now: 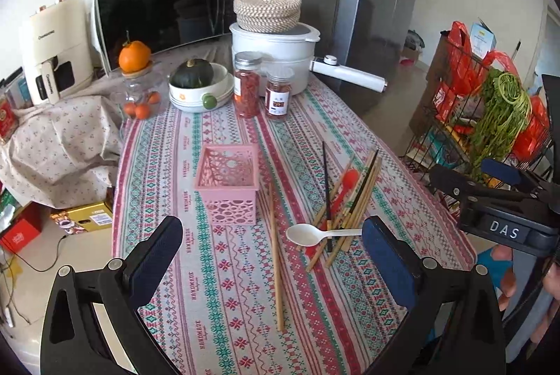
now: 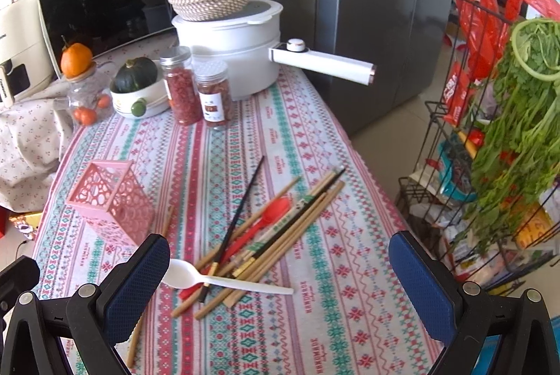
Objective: Organize utensils
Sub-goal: 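Reach the left gripper to the black chopstick and close on it, then lift the black chopstick upright with the left gripper toward the pink basket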
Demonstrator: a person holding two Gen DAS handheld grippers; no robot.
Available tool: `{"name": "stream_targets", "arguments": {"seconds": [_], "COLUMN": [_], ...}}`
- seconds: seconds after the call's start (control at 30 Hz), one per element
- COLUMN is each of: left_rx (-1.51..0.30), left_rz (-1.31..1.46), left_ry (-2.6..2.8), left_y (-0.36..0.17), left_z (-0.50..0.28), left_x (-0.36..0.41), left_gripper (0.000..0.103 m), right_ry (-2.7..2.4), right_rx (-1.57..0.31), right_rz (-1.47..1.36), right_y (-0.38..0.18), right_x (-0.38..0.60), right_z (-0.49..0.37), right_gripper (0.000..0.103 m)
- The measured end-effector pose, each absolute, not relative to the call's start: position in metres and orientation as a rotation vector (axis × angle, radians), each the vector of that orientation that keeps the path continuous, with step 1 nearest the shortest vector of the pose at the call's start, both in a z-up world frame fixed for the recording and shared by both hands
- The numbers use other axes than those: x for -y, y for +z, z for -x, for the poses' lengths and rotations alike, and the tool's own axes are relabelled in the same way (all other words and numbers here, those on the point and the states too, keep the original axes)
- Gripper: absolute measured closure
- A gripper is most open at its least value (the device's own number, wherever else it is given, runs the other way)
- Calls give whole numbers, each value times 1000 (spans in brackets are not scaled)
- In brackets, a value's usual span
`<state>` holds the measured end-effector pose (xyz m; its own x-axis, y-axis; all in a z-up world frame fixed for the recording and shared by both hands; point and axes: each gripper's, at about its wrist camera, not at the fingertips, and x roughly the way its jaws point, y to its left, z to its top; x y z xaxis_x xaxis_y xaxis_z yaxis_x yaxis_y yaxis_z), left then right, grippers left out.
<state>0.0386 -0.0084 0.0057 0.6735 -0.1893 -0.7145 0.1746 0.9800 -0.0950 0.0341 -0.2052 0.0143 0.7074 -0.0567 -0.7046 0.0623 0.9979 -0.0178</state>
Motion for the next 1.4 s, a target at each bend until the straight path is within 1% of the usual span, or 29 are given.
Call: {"name": "stream_targets", "arguments": {"seconds": [0.17, 0.3, 0.4, 0.47, 0.5, 0.57, 0.67, 0.7, 0.77, 0.9, 1.03, 1.1, 1.17, 1.2, 1.27, 1.4], "left_rx": [-853, -908, -957, -995, -1020, -1080, -1163, -1180, -1209, -1259, -1307, -1331, -1344, -1321, -1331, -1299], "left_rz": [4, -5, -31, -62, -69, -70, -65, -66, -62, -21, 31, 53, 63, 58, 58, 44], "left_ry": [-263, -304, -329, -346, -357, -381, -395, -389, -379, -376, -363, -357, -367, -370, -383, -391], "left_y": [9, 4, -5, -15, -22, -37, -63, -72, -88, -117, -143, -156, -165, -165, -168, -159], "left_z": [-63, -85, -103, -118, -127, -148, -182, -193, -213, -250, -280, -288, -292, -291, -292, -282], "left_x": [29, 45, 60, 72, 79, 92, 108, 112, 118, 126, 131, 134, 138, 139, 142, 141], "left_gripper": [0, 1, 11, 25, 29, 48, 63, 65, 71, 74, 76, 78, 82, 83, 97, 98], "right_ry": [-77, -83, -80, -57, -36, -17, -2, -7, -14, -17, -18, -17, -21, -21, -19, -9], "right_rx": [-820, -869, -925, -1013, -1037, -1072, -1108, -1117, -1149, -1200, -1229, -1234, -1237, -1239, -1243, -1248], "right_rz": [21, -17, -77, -116, -127, -159, -218, -233, -259, -283, -296, -305, -314, -317, -321, -317], "right_y": [24, 14, -9, -31, -37, -47, -58, -61, -69, -84, -93, -95, -97, -98, -99, -100], "right_x": [215, 233, 252, 263, 266, 272, 282, 284, 289, 295, 299, 301, 303, 303, 301, 297], "right_z": [-60, -81, -93, -106, -111, -122, -135, -138, -145, -157, -163, -165, -165, -166, -167, -167], "right_gripper": [0, 0, 0, 0, 0, 0, 1, 2, 8, 12, 12, 12, 12, 12, 12, 12]}}
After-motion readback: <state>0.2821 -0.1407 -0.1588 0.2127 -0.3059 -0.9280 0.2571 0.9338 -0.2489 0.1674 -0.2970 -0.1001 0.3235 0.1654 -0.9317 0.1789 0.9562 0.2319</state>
